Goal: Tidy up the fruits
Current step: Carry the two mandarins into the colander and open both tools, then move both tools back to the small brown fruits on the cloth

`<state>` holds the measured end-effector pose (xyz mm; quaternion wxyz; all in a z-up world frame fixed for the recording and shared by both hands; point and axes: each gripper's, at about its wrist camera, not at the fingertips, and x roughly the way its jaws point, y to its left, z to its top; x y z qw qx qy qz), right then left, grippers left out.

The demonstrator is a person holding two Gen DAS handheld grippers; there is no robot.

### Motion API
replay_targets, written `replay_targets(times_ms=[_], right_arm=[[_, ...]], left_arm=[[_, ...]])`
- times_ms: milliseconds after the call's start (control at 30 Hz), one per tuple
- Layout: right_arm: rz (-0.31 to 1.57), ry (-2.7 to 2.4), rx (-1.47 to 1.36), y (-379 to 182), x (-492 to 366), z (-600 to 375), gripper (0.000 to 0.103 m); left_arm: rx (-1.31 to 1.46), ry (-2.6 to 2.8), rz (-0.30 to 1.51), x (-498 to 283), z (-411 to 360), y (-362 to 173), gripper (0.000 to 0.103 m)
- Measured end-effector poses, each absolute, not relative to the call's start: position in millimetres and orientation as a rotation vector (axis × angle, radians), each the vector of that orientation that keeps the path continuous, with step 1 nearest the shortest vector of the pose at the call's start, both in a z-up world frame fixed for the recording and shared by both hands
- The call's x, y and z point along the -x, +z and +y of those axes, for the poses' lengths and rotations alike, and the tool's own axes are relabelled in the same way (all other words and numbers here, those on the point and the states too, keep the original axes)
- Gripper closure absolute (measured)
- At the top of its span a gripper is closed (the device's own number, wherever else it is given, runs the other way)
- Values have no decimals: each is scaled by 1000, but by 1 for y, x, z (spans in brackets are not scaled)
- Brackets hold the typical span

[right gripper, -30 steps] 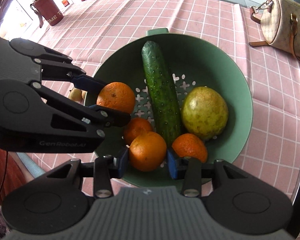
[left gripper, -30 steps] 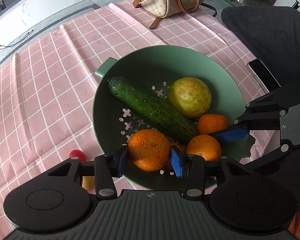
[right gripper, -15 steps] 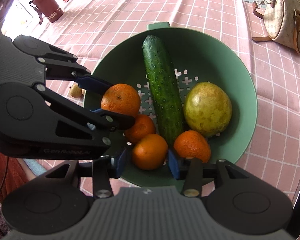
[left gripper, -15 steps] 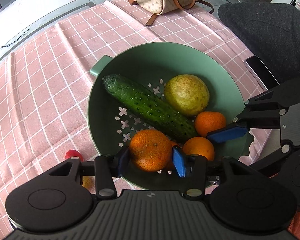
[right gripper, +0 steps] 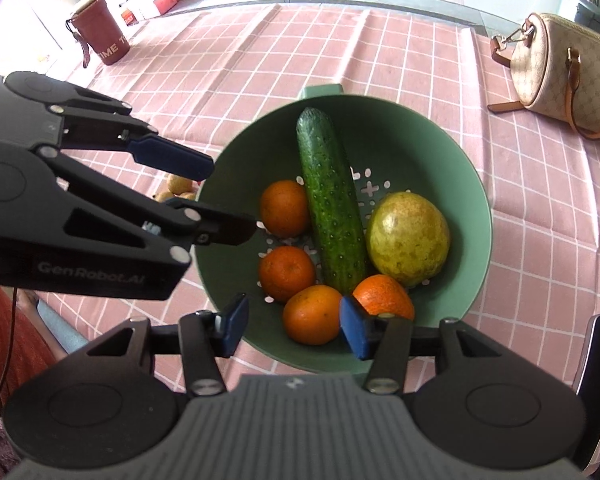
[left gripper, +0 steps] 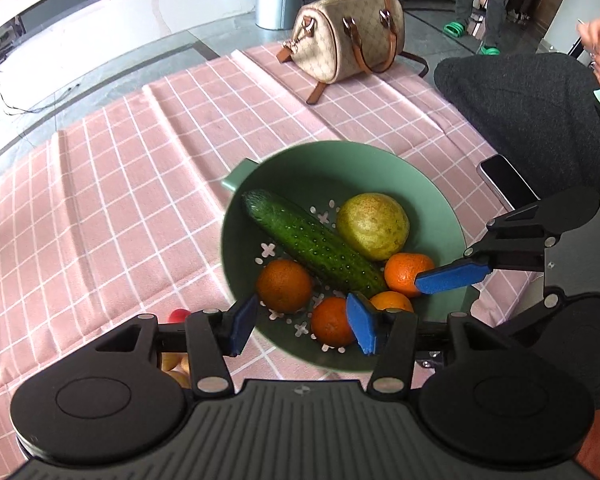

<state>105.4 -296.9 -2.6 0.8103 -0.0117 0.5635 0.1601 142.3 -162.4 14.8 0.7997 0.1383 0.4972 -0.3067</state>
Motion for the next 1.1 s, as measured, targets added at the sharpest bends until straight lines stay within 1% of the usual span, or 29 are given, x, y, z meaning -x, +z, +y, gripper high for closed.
replay_targets(times_ms=[300, 467, 567, 633, 667, 733, 800, 867, 967, 1100], right_arm=[[1053, 320, -38, 24, -86, -274, 55], [944, 309, -76, 28, -72, -245, 55], [887, 314, -110, 25, -63, -227, 56], [847, 310, -118, 21, -56, -212, 56], [829, 308, -116, 19, -52, -205, 59], [803, 306, -117, 12, -46, -194, 62], [798, 308, -117, 5, -43, -185, 66], [791, 301, -96, -3, -41, -177, 66], [793, 277, -66, -12, -39, -170, 73], [804, 227, -80, -24, -43, -170, 74]], left_arm=[[-236, -572, 944, -123, -103, 53, 42], [-191, -492, 880, -110, -63, 58, 42], [-146, -446, 849, -104, -41, 52, 42], [-113, -438, 839, -99, -30, 45, 45], [-98, -437, 835, -97, -24, 41, 46], [-77, -434, 840, -93, -17, 32, 50], [-60, -435, 841, -89, -11, 25, 52], [-46, -429, 850, -86, -7, 16, 55], [-30, -424, 843, -80, -2, 3, 59], [5, -423, 888, -84, -1, -19, 63]])
